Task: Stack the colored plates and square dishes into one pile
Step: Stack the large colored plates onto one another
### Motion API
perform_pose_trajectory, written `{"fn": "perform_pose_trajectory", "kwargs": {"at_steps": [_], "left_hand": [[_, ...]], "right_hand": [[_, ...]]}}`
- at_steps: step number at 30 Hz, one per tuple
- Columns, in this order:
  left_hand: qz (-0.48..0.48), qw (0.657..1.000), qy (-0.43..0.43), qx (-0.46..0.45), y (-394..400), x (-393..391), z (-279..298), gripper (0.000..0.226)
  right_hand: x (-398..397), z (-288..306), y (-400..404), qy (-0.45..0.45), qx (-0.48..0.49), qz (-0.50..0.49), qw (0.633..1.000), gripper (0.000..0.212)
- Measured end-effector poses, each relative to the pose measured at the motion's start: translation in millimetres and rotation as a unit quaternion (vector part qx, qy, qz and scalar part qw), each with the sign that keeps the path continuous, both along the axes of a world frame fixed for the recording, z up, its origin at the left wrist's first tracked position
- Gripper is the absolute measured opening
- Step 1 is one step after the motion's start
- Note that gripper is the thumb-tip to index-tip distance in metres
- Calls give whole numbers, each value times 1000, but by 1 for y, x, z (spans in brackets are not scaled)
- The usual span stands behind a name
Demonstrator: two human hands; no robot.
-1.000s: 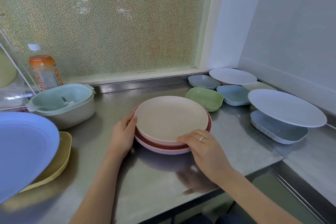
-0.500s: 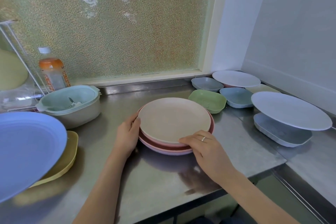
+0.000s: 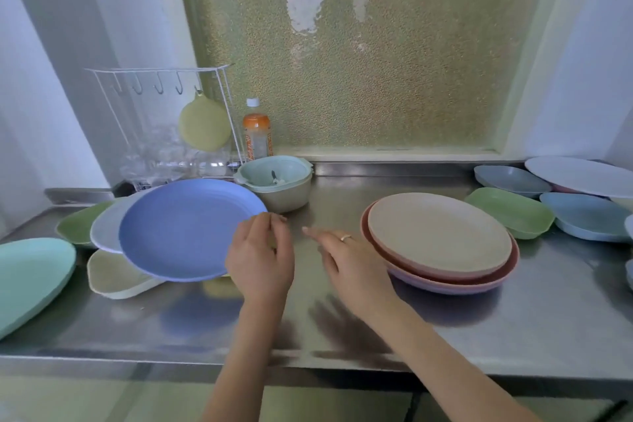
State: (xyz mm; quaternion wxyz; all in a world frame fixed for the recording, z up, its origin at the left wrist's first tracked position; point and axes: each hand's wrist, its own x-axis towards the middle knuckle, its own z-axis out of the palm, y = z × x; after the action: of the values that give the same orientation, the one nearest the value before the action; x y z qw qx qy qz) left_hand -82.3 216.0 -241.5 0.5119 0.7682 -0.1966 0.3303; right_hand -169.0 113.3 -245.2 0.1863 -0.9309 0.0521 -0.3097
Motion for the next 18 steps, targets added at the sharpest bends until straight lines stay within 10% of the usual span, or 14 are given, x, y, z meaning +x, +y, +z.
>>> {"fn": "perform_pose_trajectory", "kwargs": {"at_steps": [6,18], "left_hand": [[146,989,8,30,58,22,-12,37],[84,994,-28,-64,70,35,-31,35]], "right_hand": [[66,-11,65,75,-110,93,987,42],[67,7,71,51,-140,17,989,24]]}}
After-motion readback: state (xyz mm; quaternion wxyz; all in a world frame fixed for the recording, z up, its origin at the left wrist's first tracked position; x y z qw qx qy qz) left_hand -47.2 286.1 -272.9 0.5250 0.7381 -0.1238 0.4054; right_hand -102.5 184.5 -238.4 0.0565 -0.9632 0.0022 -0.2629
